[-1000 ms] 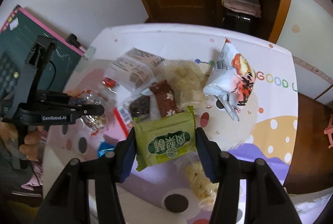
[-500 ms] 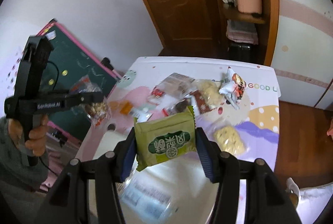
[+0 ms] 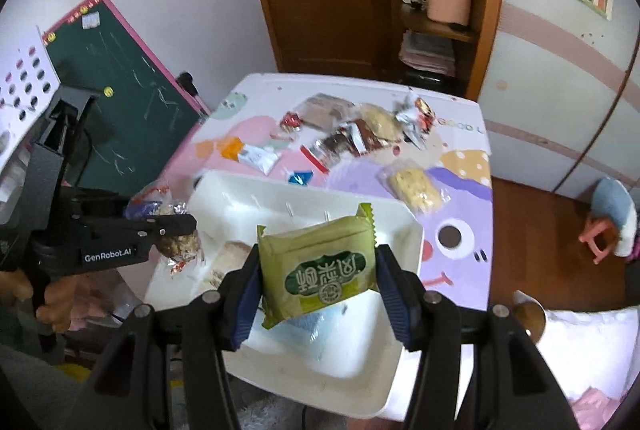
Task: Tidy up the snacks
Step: 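Carry both held snacks back over the white tray, then lower both snacks into the tray and open both grippers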
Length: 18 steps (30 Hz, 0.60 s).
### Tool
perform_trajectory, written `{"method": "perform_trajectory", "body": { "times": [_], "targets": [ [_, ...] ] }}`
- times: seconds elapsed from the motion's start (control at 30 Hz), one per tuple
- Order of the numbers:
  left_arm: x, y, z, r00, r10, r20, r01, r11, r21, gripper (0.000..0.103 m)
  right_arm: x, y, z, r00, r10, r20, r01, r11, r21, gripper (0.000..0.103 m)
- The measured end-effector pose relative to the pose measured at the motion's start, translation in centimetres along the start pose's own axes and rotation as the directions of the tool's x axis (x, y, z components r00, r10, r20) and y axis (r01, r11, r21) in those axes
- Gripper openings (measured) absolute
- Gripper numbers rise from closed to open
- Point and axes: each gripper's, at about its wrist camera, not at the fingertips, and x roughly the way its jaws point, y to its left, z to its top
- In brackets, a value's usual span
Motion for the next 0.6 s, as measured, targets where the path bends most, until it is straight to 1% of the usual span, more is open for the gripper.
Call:
{"method": "perform_trajectory", "body": {
  "times": [0.07,0.13,0.17,0.23,0.27,0.3,0.33,0.4,0.47,0.6],
  "targets": [
    [0.3,-0.5,-0.3,1.000,0.006,-0.005,-0.006,1.000,0.011,0.027,0.2,0.8,-0.9,0.999,-0.029,-0.017,0.029,0.999,-0.021,0.055],
    [0.5,-1.0,-0.8,1.000,0.016,-0.012,-0.016,1.000,0.016,0.028,0.4,1.2,-1.4,0.999,-0.038,-0.027,0.037,0.999,-0.031,0.056],
    [0.6,-1.1,-1.1,1.000,0.021,-0.022,-0.021,1.000,0.013,0.031,0.7,1.6,-1.7,0.999,-0.037,-0.040,0.036,0.999,-0.041,0.056],
    [0.8,-1.1,-1.4,0.999,0.032,-0.041,-0.032,0.999,-0.001,0.044,1.2,2.3,-2.2,0.997,-0.042,-0.064,0.039,0.998,-0.053,0.057],
    [0.8,-1.0,-1.6,0.998,0.038,-0.046,-0.039,0.999,-0.015,0.065,1.2,2.5,-2.4,0.997,-0.044,-0.064,0.041,0.998,-0.054,0.058],
    [0.6,-0.7,-1.9,0.998,0.046,-0.044,-0.048,0.998,-0.037,0.082,1.2,2.8,-2.6,0.996,-0.055,-0.064,0.051,0.997,-0.060,0.062],
    [0.4,-0.5,-2.1,0.998,0.052,-0.037,-0.054,0.997,-0.056,0.085,1.1,3.0,-2.7,0.996,-0.063,-0.064,0.058,0.996,-0.066,0.068],
    [-0.3,0.0,-2.4,0.998,0.064,-0.016,-0.066,0.994,-0.089,0.085,0.5,3.4,-3.1,0.996,-0.074,-0.047,0.070,0.994,-0.083,0.072],
    [-0.6,0.2,-2.6,0.998,0.063,-0.011,-0.064,0.992,-0.106,0.085,-0.1,3.4,-3.3,0.997,-0.077,-0.032,0.074,0.994,-0.084,0.073],
    [-1.7,0.3,-3.1,0.996,0.083,0.045,-0.076,0.988,-0.135,0.085,-1.0,2.9,-3.6,0.997,-0.072,-0.011,0.071,0.996,-0.048,0.073]
  ]
}}
